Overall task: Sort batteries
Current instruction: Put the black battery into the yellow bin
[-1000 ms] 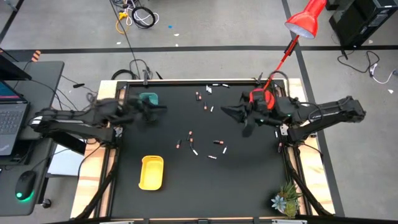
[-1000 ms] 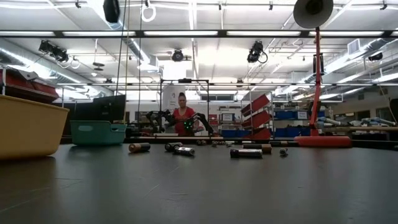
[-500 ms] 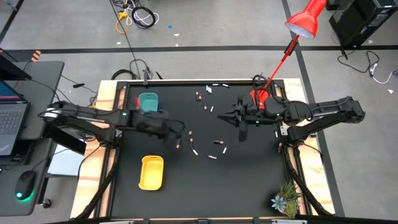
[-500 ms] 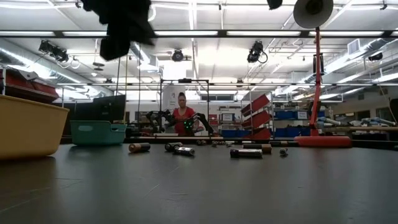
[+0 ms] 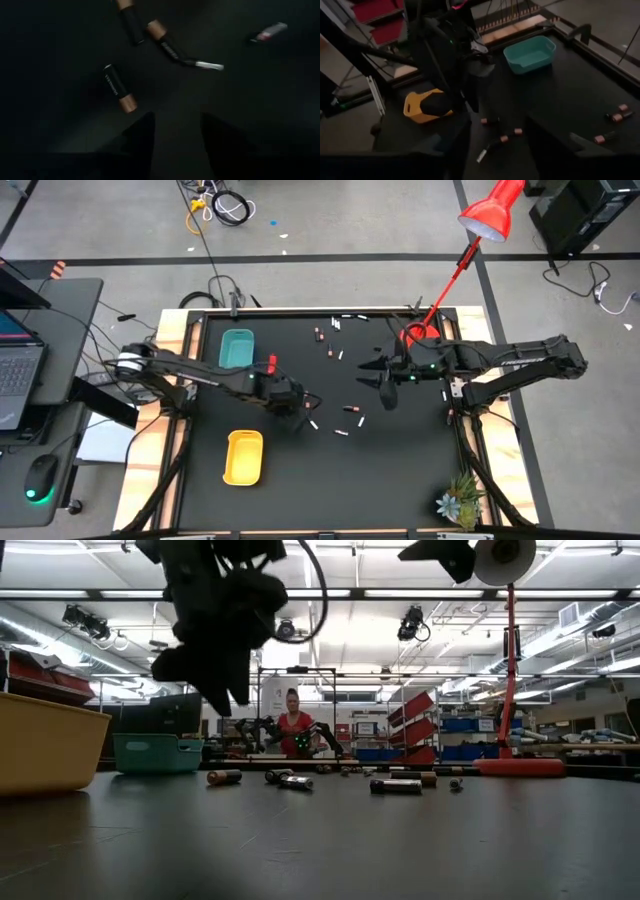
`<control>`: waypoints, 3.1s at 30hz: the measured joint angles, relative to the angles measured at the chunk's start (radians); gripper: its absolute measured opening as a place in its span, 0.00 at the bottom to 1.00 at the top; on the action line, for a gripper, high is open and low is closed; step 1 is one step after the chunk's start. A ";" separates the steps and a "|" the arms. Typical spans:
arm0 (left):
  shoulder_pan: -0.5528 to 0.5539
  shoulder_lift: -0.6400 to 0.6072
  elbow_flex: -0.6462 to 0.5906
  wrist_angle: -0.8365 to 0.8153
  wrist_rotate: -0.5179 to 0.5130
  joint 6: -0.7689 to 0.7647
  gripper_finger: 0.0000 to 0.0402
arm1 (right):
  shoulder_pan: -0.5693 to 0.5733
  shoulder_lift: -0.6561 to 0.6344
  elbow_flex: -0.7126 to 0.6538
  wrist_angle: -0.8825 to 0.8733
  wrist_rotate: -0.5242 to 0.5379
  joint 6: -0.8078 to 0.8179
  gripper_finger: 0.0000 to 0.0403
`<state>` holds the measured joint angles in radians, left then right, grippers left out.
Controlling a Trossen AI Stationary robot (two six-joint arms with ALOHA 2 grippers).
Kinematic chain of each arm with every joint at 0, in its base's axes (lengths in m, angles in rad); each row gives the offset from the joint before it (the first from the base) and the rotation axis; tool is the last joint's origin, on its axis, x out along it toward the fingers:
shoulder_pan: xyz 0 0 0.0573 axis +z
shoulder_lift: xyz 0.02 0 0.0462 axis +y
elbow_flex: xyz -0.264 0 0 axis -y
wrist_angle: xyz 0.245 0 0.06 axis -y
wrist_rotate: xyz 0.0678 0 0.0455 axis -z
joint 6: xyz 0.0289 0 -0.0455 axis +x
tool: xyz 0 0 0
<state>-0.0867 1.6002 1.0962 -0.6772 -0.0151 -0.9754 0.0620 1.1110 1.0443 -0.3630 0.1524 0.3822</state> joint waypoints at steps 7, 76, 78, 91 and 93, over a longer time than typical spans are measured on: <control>0.003 0.068 0.001 -0.041 -0.066 -0.054 0.50 | 0.000 0.000 0.000 0.019 0.000 -0.019 0.65; -0.020 -0.360 -0.064 -0.206 0.225 0.049 0.09 | -0.011 -0.012 -0.001 0.095 0.052 0.006 0.52; -0.111 -0.367 -0.063 -0.207 0.300 -0.013 0.09 | -0.017 -0.012 -0.001 0.095 0.065 0.003 0.52; -0.484 -0.318 -0.151 -0.129 0.236 -0.362 0.09 | -0.058 -0.012 -0.001 0.146 0.067 -0.017 0.52; -0.492 -0.318 -0.151 -0.110 0.211 -0.380 0.09 | -0.058 -0.012 -0.001 0.154 0.066 -0.017 0.52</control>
<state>-0.5785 1.2823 0.9447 -0.7874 0.1957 -1.3553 0.0040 1.0992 1.0434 -0.2094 0.2188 0.3656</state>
